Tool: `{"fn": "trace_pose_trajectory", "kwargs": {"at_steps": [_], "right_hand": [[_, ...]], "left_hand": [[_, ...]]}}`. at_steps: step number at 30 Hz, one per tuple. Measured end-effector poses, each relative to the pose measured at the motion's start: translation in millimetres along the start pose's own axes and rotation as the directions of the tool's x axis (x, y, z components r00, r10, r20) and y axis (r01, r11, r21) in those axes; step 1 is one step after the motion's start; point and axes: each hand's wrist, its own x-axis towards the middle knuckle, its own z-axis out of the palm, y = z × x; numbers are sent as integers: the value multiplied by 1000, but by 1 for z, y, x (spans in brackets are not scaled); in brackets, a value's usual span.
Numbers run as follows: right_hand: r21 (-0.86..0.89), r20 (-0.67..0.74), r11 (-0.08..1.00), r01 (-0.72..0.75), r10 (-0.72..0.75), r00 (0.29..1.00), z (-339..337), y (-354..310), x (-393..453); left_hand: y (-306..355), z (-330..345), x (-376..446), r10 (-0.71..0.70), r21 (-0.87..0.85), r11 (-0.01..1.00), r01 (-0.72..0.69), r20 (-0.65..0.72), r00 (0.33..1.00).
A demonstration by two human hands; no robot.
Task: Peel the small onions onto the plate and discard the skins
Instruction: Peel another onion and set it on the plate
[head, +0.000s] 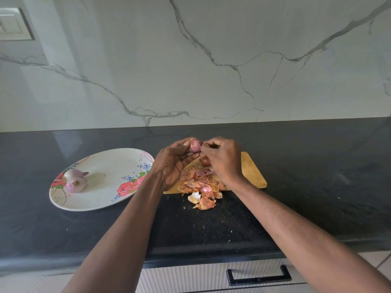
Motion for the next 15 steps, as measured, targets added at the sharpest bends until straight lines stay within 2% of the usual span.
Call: {"fn": "trace_pose_trajectory", "kwargs": {"at_steps": [7,15], "right_hand": [[1,45,1000,-26,26,999,0,-6,-1],[-16,7,999,-47,47,999,0,-7,-2]], "left_hand": [[0,-2,0,12,7,1000,-12,8,1000],[-1,-4,3,12,18,1000,-12,11,1000]]}}
